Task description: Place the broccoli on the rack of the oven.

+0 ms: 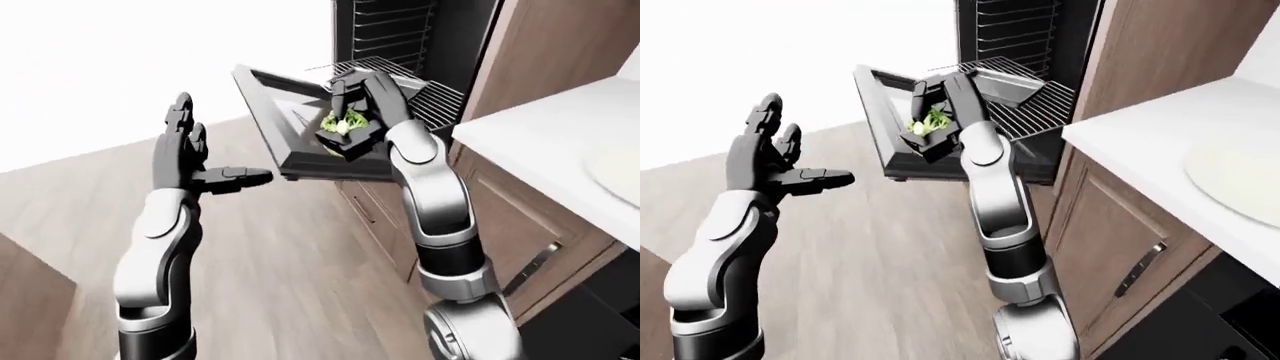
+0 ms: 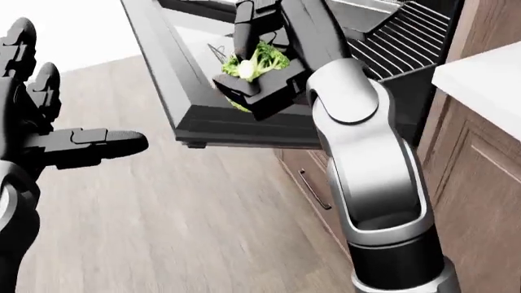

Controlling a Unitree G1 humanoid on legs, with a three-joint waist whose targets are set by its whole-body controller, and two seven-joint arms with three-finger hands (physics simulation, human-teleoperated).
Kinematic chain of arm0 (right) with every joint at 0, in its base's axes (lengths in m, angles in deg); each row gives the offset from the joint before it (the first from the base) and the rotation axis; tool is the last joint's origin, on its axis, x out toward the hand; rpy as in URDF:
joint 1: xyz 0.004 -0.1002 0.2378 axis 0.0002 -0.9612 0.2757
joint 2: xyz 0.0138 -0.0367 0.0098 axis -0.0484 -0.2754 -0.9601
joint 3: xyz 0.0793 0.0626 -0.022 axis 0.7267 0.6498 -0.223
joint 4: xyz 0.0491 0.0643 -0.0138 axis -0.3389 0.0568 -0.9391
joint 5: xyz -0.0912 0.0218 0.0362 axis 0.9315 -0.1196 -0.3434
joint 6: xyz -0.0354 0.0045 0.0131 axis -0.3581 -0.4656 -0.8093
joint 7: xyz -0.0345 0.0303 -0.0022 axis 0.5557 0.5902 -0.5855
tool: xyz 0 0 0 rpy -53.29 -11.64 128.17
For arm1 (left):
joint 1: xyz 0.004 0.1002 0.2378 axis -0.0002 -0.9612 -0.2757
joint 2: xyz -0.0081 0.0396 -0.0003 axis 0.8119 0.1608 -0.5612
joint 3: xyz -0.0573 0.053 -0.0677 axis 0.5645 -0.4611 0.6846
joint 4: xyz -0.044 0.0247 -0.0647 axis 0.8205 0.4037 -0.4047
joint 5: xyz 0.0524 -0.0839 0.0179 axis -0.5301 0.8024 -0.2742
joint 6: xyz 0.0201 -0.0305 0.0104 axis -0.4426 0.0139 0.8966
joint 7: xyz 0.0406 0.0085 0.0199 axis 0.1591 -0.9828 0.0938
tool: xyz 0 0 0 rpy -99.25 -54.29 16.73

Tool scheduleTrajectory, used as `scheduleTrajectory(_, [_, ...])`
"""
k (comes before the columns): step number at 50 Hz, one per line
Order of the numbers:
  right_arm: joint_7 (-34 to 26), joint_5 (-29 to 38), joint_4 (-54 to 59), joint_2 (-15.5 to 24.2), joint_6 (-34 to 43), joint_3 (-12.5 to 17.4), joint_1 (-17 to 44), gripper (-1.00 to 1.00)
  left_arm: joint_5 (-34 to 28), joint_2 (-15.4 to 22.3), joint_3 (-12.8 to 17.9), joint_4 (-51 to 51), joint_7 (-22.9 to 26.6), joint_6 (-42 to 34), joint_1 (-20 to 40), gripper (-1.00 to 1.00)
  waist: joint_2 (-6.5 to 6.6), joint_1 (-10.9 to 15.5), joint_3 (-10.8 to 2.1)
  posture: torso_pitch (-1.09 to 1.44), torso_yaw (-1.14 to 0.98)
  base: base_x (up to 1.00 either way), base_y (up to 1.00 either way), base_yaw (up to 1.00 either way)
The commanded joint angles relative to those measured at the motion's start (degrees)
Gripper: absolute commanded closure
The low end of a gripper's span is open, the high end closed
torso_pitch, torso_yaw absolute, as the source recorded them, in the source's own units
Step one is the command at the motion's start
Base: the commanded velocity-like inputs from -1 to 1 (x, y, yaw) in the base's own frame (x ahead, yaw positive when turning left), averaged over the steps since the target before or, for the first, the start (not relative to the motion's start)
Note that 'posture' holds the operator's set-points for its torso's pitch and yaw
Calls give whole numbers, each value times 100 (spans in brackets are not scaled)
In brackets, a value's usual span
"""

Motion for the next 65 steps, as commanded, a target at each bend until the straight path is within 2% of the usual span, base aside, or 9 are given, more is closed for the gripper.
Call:
scheduleTrajectory(1, [84, 69, -261, 69, -180, 136, 217, 100, 31, 28, -54, -258, 40, 205, 205, -100, -21, -50, -162, 0, 0, -12, 0, 100])
scheduleTrajectory(9, [77, 69, -238, 78, -182, 153, 247, 100, 35, 29, -54, -282, 32, 168, 217, -100, -478, -176, 27, 0, 0, -12, 0, 100])
scheduleTrajectory(11, [81, 63, -253, 74, -173, 158, 253, 100, 35, 29, -52, -274, 34, 175, 219, -100, -862, -226, -86, 0, 0, -10, 0, 93])
scheduleTrajectory(13, [110, 33, -258, 69, -181, 184, 254, 100, 33, 25, -55, -282, 31, 173, 212, -100, -696, -311, 110, 0, 0, 0, 0, 20])
scheduleTrajectory(20, [173, -31, -265, 88, -98, 204, 275, 100, 45, 22, -50, -292, 32, 157, 210, -100, -560, -255, 58, 0, 0, 0, 0, 0])
scheduleTrajectory(25, [190, -47, -252, 117, -67, 195, 347, 100, 53, 30, -40, -253, 40, 203, 208, -100, -134, -378, 54, 0, 0, 0, 0, 0])
scheduleTrajectory(37, [248, -99, -226, 154, -58, 227, 385, 100, 67, 37, -47, -303, 18, 141, 226, -100, -325, -312, -34, 0, 0, 0, 0, 0])
scheduleTrajectory(57, [274, -218, -87, 260, -66, 304, 527, 100, 53, 24, -50, -270, 42, 220, 191, -100, -305, -290, -204, 0, 0, 0, -1, 0])
scheduleTrajectory(65, [307, -296, 159, 383, -112, 365, 731, 100, 53, 31, -48, -245, 46, 234, 214, -100, -464, -310, -50, 0, 0, 8, -10, 0])
